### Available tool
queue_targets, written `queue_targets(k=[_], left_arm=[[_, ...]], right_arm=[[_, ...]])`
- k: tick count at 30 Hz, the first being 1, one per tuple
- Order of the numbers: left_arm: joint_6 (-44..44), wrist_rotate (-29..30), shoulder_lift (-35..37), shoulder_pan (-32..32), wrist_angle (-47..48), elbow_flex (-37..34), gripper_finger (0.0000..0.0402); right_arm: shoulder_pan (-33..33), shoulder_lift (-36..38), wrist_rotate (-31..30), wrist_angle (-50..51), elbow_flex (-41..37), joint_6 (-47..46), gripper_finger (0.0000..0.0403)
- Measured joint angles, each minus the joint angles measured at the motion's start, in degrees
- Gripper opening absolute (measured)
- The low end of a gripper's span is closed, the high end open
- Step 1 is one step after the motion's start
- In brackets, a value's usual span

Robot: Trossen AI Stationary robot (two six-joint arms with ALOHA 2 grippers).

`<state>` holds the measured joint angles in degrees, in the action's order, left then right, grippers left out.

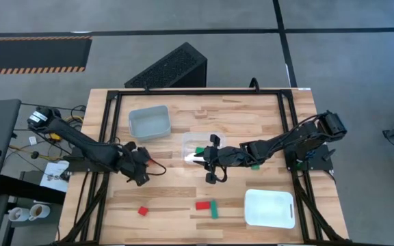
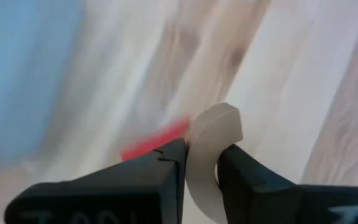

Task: Sort & place blocks by color
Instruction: Put the left brown block into the gray bin

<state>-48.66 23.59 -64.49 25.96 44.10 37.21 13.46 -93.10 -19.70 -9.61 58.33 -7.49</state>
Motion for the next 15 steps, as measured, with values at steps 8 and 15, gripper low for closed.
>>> queue_targets(k=[8, 15], left_arm=[[11.3, 21.1, 10.3, -3.5, 0.4, 1.9, 0.0035], [23.7, 17.0, 17.9, -19.9, -2.5, -0.9, 0.0037]], right_arm=[[1.2, 0.0, -0.2, -3.1, 0.0, 2.9, 0.0122], [1.0, 0.0, -0.1, -3.3, 0.0, 3.0, 0.0122]])
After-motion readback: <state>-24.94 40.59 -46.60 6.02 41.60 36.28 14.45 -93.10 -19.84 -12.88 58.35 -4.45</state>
